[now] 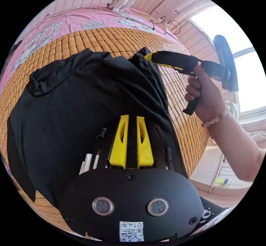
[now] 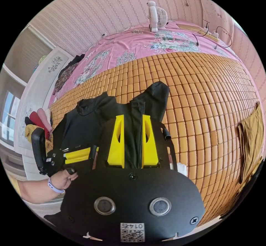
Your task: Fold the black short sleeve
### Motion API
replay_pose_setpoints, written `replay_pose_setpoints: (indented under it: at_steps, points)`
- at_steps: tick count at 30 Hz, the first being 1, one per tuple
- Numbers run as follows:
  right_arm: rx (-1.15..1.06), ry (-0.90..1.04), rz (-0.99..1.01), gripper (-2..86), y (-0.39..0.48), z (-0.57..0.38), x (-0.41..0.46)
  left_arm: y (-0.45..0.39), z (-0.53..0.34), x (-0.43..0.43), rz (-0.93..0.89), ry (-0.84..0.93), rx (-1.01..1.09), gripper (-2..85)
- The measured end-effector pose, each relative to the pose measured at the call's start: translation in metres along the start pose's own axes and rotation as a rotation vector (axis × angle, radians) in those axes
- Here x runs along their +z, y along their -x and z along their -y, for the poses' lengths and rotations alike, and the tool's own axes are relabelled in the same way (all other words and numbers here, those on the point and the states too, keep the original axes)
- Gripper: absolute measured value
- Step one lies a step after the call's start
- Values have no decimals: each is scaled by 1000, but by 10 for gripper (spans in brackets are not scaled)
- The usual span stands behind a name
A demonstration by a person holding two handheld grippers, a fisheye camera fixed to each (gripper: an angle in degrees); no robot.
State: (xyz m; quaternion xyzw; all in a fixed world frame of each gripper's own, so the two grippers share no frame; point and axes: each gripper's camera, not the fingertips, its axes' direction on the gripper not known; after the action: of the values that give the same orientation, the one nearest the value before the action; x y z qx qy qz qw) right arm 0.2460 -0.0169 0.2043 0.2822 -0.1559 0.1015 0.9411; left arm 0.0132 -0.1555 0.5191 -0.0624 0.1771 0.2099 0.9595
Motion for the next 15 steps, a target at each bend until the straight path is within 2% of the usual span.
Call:
replay_pose_setpoints:
  at_steps: [2,4,8,10,12,15]
  points:
    - [2,14,-30,92,-7,12,9,-2,-1,11,3,-13,-6,50]
    - [49,124,-47,60,-24,20,22,-5,-1,17,6,-18,7,51]
    - [113,3,4,24,-57,-4,-19,-13,3,21,-29,-36,14,53]
    - [232,-96,19,19,-90,-40,-61,-21,7,15,-49,-76,41,53]
    - [348,-129,-30,20,-117,-74,-86,-31,14,13,-65,-98,76,53]
    - [485,-65,-70,30,-153,-125,-102,-52,33,19,-80,-105,148,53]
